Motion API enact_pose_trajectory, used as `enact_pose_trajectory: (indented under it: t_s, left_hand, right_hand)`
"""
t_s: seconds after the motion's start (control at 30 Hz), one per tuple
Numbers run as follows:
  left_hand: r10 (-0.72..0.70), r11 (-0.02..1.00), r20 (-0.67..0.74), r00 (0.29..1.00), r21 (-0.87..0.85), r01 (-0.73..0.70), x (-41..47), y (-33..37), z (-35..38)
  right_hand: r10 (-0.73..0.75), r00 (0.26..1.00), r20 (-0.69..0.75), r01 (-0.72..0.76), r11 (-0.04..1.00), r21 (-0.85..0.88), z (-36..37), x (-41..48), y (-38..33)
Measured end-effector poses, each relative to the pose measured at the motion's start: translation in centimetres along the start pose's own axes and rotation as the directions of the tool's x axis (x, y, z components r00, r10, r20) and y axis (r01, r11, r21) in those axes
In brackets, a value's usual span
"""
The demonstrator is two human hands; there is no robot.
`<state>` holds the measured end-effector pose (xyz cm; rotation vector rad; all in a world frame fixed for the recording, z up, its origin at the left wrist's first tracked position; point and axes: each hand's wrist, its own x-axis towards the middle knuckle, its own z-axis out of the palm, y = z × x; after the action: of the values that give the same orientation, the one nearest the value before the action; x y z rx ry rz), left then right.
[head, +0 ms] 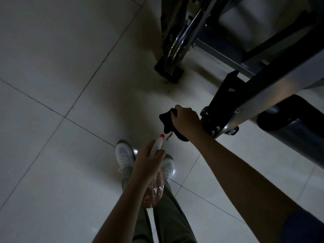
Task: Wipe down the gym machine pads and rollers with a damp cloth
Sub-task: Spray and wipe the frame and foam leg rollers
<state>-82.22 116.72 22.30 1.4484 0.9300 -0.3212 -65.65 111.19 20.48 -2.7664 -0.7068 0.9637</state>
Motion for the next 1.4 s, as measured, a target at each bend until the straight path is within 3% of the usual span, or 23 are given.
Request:
enact_pose_trajectory:
  t_s: [0.1,0.2,0.37,0.6,0.73,0.83,0.9,1.03,1.17,1.33,1.4]
  left_hand:
    - [-0.006,1.000,-0.025,1.000,0.005,0.006,0.1,-0.1,-0.2]
    - [-0.005,1.000,-0.009,1.000,0.000,0.005,0.3,0.1,-0.5]
    - [0.002,0.998,-0.034,0.999,0.067,0.000,0.6,0.1,-0.1]
    - [0.048,0.998,0.009,0.999,0.048,-0.048,0.7,-0.1,0.6]
    - [0.052,0.997,0.019,0.998,0.049,-0.053,0.7,-0.3,1.0]
    - [0.061,0.997,0.021,0.998,0.035,-0.061,0.6,-0.3,1.1]
    - [0.060,0.998,0.024,0.998,0.035,-0.061,0.5,-0.3,1.1]
    - [0.058,0.998,0.035,0.998,0.028,-0.059,0.5,-0.4,1.1]
    - [0.070,0.996,0.031,0.997,0.060,-0.072,0.5,-0.5,1.0]
    - [0.090,0.994,0.016,0.996,0.064,-0.091,0.5,-0.8,0.8]
    - [0.087,0.995,0.000,0.996,0.051,-0.087,0.4,-1.0,0.9]
  right_hand:
    - [-0.108,0.993,0.044,0.110,0.992,-0.060,0.2,-1.5,0.4]
    - [-0.209,0.975,0.068,0.219,0.948,-0.229,0.4,-2.5,0.5]
    - [-0.257,0.966,0.037,0.253,0.901,-0.352,0.5,-1.4,-0.4]
    - [-0.156,0.988,0.006,0.155,0.980,-0.121,1.4,-3.4,1.1]
    - [-0.099,0.994,-0.036,0.073,0.896,-0.439,2.6,-5.0,2.7]
    - [-0.086,0.990,-0.111,0.016,0.855,-0.518,2.8,-4.4,1.7]
    - [-0.081,0.994,-0.069,0.031,0.839,-0.543,1.3,-3.5,1.0]
    - [-0.172,0.973,0.154,0.212,0.930,-0.301,-0.7,-1.5,2.4]
    - [-0.221,0.965,0.140,0.250,0.937,-0.244,-1.2,-1.5,3.1]
    - [-0.109,0.991,0.072,0.100,0.988,0.121,-0.1,-2.1,2.0]
    - [-0.128,0.989,0.074,0.127,0.992,0.011,0.2,-2.1,1.1]
